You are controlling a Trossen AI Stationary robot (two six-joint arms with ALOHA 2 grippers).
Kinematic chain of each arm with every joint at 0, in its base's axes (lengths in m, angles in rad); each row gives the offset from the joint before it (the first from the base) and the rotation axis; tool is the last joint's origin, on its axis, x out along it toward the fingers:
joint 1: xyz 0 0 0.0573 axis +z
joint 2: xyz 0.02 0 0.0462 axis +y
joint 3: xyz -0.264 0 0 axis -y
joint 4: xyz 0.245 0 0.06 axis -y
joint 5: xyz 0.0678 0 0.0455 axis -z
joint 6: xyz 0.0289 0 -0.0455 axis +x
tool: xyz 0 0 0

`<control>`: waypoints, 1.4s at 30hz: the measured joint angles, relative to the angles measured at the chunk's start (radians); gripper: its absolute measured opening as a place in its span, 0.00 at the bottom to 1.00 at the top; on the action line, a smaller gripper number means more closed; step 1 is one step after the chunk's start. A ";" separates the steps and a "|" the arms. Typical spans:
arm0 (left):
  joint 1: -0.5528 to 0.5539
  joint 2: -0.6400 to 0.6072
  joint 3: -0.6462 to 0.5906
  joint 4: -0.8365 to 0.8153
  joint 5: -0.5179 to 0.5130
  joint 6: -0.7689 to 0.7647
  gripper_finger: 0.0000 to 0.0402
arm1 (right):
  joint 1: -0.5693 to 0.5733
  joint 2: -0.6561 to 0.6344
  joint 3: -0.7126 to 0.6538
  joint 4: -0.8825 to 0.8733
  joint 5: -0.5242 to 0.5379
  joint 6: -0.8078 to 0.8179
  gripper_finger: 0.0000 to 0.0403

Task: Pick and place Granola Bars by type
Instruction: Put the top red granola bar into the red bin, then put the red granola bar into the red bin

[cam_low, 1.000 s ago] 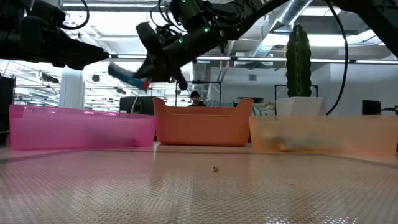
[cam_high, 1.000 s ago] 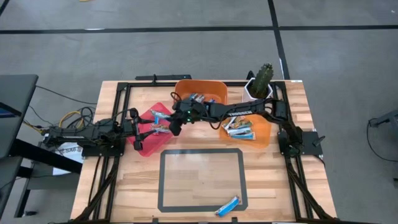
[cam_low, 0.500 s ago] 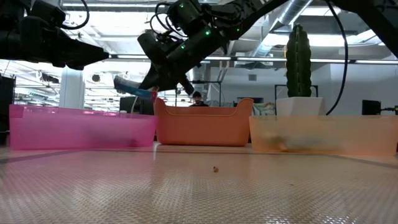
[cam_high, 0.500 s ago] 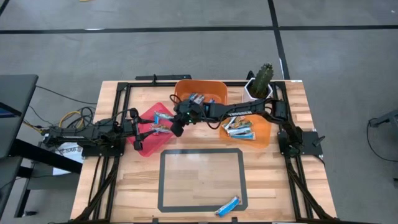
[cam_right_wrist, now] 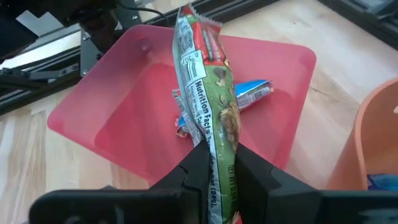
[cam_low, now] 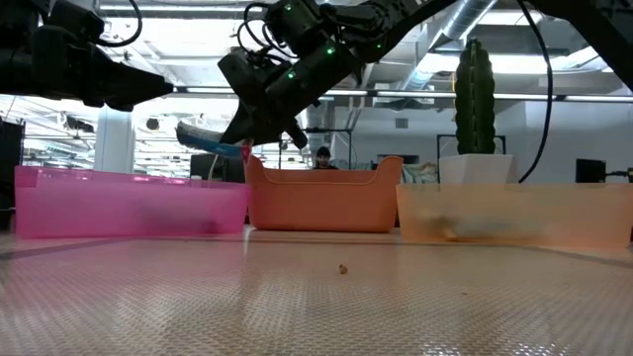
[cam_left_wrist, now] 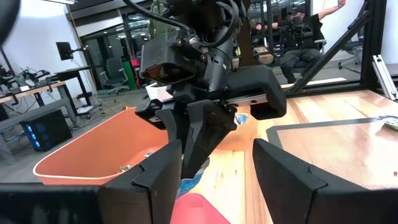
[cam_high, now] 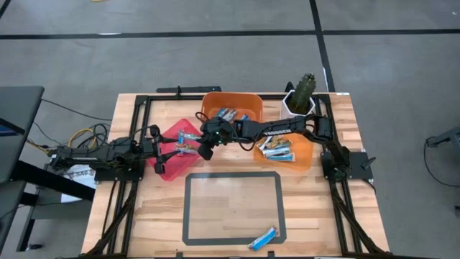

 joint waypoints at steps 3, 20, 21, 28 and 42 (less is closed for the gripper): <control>0.000 0.000 0.000 0.000 0.000 0.000 0.48 | 0.000 0.000 0.000 0.007 0.021 0.000 0.14; 0.000 0.000 0.000 0.000 0.000 0.000 0.48 | 0.000 0.000 0.000 0.029 0.020 -0.001 0.29; 0.000 0.000 0.000 0.000 0.000 0.000 0.48 | 0.000 0.000 0.000 0.028 0.020 -0.002 0.29; 0.000 0.000 0.000 0.000 0.000 0.000 0.48 | 0.019 0.000 0.000 0.019 0.016 -0.037 0.29; 0.000 0.000 0.000 0.000 0.000 0.000 0.48 | 0.143 -0.044 -0.001 -0.138 -0.038 -0.301 0.29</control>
